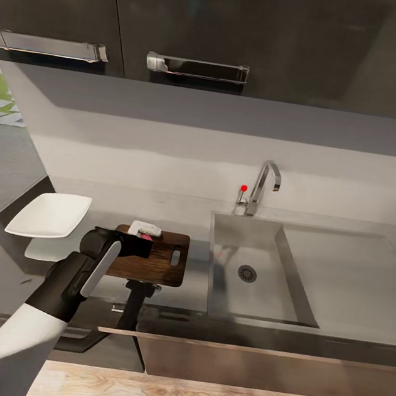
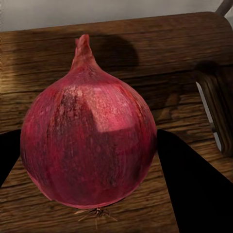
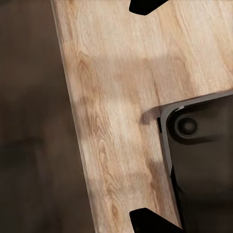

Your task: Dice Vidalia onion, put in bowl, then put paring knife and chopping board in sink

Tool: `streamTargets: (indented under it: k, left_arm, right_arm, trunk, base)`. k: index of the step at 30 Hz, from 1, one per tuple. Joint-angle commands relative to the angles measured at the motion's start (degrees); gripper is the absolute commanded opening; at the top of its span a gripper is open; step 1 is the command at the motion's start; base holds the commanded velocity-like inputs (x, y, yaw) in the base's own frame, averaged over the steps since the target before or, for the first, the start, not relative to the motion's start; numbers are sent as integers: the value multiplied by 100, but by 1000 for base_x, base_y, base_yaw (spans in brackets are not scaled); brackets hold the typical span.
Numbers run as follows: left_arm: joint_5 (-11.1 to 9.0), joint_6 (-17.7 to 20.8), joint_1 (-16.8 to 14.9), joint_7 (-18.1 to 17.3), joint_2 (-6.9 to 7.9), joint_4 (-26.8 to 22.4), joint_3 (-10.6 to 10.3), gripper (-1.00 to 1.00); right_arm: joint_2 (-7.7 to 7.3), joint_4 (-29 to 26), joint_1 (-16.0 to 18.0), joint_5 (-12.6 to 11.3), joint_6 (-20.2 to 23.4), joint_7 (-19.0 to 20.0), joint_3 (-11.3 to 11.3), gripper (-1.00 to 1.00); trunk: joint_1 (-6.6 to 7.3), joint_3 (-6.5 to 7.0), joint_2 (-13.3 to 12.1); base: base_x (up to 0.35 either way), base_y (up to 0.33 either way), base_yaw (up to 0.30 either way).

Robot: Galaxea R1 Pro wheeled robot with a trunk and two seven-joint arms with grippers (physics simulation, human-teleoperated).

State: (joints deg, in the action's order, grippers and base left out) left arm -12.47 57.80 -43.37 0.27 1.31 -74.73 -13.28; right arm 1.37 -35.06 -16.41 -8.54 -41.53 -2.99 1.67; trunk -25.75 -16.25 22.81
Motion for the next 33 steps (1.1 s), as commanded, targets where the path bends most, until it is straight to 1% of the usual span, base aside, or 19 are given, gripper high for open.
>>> streamTargets:
  k: [1, 13, 14, 33]
  left_arm:
    - [-9, 21, -5, -3, 6, -5, -8, -100]
    - [-9, 21, -5, -1, 9, -22, -8, -100]
    - [-9, 21, -5, -1, 9, -23, -8, 100]
    - [-9, 21, -5, -1, 9, -23, -8, 100]
  right_arm:
    - [4, -10, -2, -8, -4, 1, 9, 100]
    - [4, -10, -2, -8, -4, 1, 9, 100]
    - [4, -10, -2, -8, -4, 1, 9, 100]
    - [4, -10, -2, -8, -4, 1, 9, 100]
  trunk:
    - [-3, -9, 11]
    - [-3, -9, 11]
    - [-3, -9, 11]
    - [-3, -9, 11]
  base:
    - [0, 0, 0]
    - [0, 0, 0]
    - [0, 0, 0]
    - [0, 0, 0]
